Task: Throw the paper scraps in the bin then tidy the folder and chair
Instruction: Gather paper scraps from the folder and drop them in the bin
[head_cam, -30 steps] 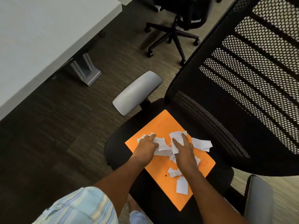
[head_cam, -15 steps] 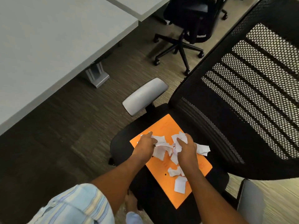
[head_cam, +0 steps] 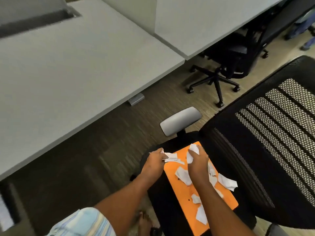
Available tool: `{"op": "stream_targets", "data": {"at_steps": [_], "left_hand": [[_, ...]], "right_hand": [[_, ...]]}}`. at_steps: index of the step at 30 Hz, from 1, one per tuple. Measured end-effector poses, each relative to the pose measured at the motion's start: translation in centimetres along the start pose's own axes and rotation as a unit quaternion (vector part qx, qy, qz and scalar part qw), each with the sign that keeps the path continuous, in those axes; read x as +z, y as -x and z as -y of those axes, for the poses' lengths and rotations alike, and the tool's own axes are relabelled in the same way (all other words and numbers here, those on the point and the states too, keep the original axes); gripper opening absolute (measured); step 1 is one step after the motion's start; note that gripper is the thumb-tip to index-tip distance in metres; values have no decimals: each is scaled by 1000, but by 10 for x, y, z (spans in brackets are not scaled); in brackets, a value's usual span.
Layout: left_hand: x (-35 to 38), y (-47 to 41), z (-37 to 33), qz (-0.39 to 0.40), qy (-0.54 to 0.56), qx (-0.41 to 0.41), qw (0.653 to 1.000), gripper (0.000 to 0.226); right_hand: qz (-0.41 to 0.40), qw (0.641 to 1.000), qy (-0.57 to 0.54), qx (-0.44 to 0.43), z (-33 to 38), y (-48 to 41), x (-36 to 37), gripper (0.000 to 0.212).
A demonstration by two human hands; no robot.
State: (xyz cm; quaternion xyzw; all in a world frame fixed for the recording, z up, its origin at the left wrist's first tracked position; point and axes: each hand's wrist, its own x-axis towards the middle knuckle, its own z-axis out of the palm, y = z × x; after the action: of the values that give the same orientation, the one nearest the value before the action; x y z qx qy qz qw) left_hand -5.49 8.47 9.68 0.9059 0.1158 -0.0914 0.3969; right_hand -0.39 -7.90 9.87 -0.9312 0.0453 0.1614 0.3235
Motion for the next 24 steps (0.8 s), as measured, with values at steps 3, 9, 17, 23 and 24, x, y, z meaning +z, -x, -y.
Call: {"op": "stream_targets", "data": {"at_steps": [3,9,17,23,24], "left_hand": [[-28,30,23,-41,9,-36,998,21],[-81,119,94,-107,75,-158,979,25],[-129,286,187,-230,126,-331,907,32],[-124,416,240,-304,151,-428,838,35],[-122,436,248,-309,158,-439,829,35]], "right_hand": [[27,998,13,-58,35,13,25,47],[175,959,71,-212,101,63,102,48],[303,890,110,-323,185,191,223,50],[391,813,140,-409,201,297,298,49],[399,791,154,-439,201,314,309,46]]}}
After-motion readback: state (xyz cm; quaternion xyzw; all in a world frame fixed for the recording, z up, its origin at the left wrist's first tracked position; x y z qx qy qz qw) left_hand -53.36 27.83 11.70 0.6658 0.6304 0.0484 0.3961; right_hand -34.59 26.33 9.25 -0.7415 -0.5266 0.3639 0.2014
